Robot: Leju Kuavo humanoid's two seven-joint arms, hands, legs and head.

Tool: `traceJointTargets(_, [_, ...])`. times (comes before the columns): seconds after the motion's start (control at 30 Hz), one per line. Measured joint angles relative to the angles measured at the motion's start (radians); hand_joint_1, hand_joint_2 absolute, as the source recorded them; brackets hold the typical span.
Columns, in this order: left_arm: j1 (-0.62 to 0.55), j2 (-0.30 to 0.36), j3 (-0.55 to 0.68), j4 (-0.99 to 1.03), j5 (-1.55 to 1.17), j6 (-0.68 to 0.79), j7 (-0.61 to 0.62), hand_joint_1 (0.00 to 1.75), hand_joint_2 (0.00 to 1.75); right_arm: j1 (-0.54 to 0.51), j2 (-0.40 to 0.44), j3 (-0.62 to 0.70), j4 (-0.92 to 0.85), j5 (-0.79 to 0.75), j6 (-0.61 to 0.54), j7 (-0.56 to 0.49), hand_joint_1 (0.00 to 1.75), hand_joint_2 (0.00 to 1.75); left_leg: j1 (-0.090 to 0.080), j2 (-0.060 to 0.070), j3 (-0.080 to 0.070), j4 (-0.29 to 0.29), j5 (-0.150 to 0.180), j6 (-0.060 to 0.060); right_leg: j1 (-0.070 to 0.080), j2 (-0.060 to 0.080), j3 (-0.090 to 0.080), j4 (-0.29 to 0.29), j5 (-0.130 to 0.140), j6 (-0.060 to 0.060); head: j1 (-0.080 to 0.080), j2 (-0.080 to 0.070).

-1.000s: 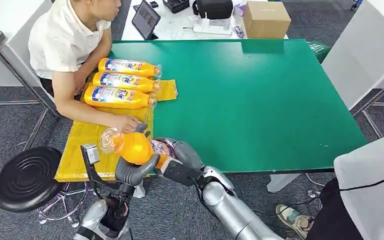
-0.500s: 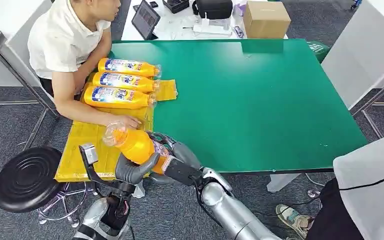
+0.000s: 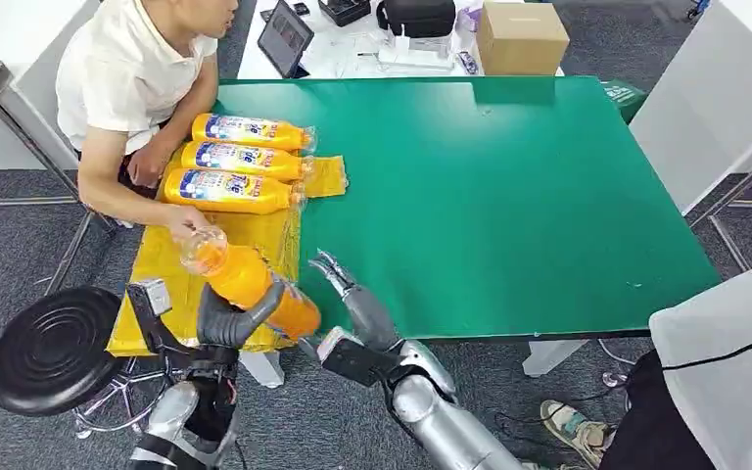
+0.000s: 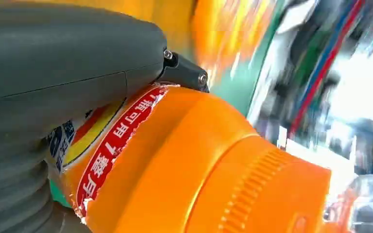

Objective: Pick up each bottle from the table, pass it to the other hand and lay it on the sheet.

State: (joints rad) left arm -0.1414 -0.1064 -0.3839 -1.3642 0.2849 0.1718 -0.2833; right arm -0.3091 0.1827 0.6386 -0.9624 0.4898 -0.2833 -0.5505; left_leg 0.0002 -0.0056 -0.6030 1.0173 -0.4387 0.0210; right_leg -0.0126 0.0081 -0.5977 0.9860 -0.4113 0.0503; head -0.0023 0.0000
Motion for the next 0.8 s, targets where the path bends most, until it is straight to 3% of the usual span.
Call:
traceJointTargets(0.37, [-0.024, 0.019, 0.067, 0.018, -0.096, 0.064, -0.023, 1.75, 1.75, 0.042, -0.010, 0.004, -0.059, 0.020, -0.030, -0.005, 0.00, 0.00, 0.000, 0.000, 0.000, 0.000, 0.000, 0.000, 0.000, 0.000, 0.000, 0.000, 0.000, 0.000, 0.000, 0.000])
traceJointTargets(0.67, [-0.048, 0.024, 0.133, 0.018, -0.280, 0.155, -0.039, 1.75, 1.75, 0.072, -0.029, 0.016, -0.108, 0.127, -0.168, -0.018, 0.00, 0.00, 0.000, 0.000, 0.000, 0.000, 0.000, 0.000, 0.000, 0.000, 0.000, 0.000, 0.000, 0.000, 0.000, 0.000])
traceJointTargets(0.8, [-0.108, 0.034, 0.113, 0.070, -0.783, 0.310, 0.043, 1.75, 1.75, 0.080, -0.033, 0.017, -0.117, 0.127, -0.158, -0.033, 0.00, 0.00, 0.000, -0.001, 0.000, 0.000, 0.000, 0.000, 0.000, -0.001, 0.000, 0.000, 0.000, 0.000, 0.000, 0.000])
